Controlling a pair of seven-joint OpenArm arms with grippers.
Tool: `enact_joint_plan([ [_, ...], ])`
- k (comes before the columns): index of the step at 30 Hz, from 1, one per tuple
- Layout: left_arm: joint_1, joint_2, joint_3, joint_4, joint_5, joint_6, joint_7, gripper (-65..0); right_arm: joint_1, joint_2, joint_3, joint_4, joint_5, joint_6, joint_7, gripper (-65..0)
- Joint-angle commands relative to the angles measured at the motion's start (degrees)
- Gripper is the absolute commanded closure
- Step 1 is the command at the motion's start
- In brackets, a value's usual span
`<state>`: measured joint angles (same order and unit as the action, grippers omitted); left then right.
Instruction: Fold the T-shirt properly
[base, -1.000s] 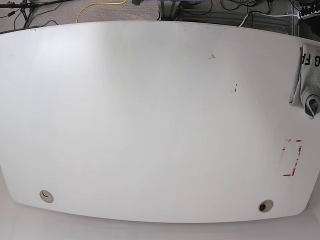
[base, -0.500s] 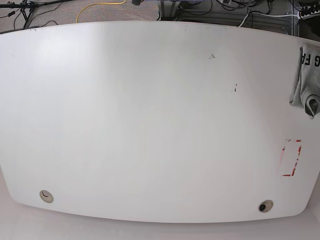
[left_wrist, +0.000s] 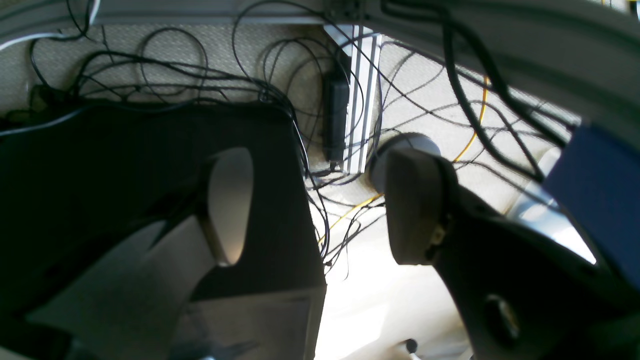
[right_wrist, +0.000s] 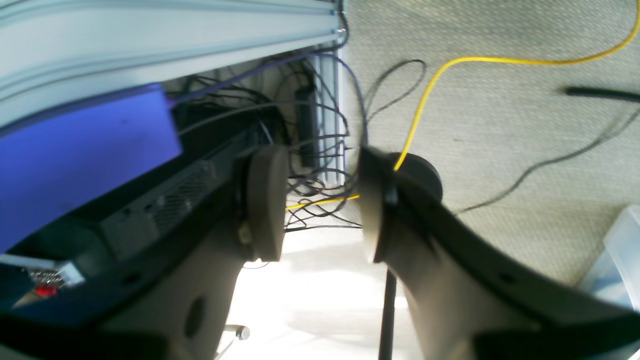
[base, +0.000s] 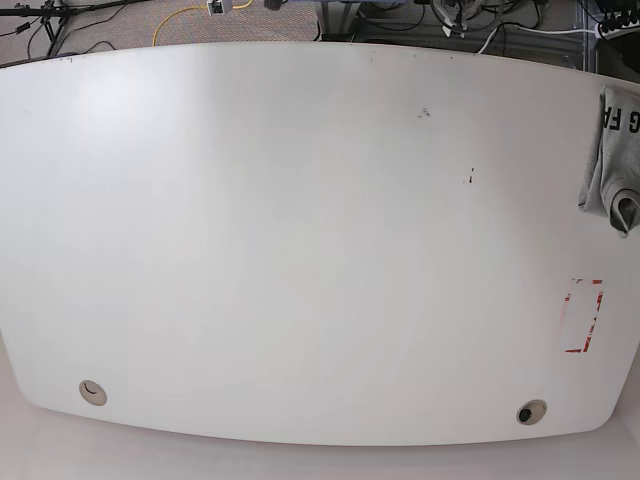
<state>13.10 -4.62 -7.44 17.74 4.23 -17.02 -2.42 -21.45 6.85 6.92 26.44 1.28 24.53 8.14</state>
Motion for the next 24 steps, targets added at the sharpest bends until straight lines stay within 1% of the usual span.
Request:
enact_joint_plan([
  [1, -0.2, -0.3, 0.0, -1.1, 0.1, 1.6, 0.4, -38.5, 0.4, 0.4, 0.2, -1.3, 0.1, 0.2, 0.4, -23.1],
  [4, -1.8, -0.4, 0.1, -2.5, 0.2, 3.3, 0.8, -38.5, 1.9, 0.4, 0.2, -3.2, 0.1, 0.2, 0.4, -23.1],
  [10, -4.8, -0.4, 3.4, -7.1, 0.1, 4.1, 0.7, -38.5, 3.9, 0.2, 0.2, -6.3, 0.1, 0.2, 0.4, -23.1],
  [15, -5.1, -0.3, 4.2, -7.7, 0.0, 5.5, 0.5, -38.5, 3.9, 0.0, 0.1, -6.9, 0.1, 0.2, 0.4, -23.1],
  [24, -5.2, 0.0, 4.2, -7.7, 0.1, 5.5, 0.8, -38.5, 4.0, -1.4, 0.1, -6.9, 0.1, 0.2, 0.4, -23.1],
])
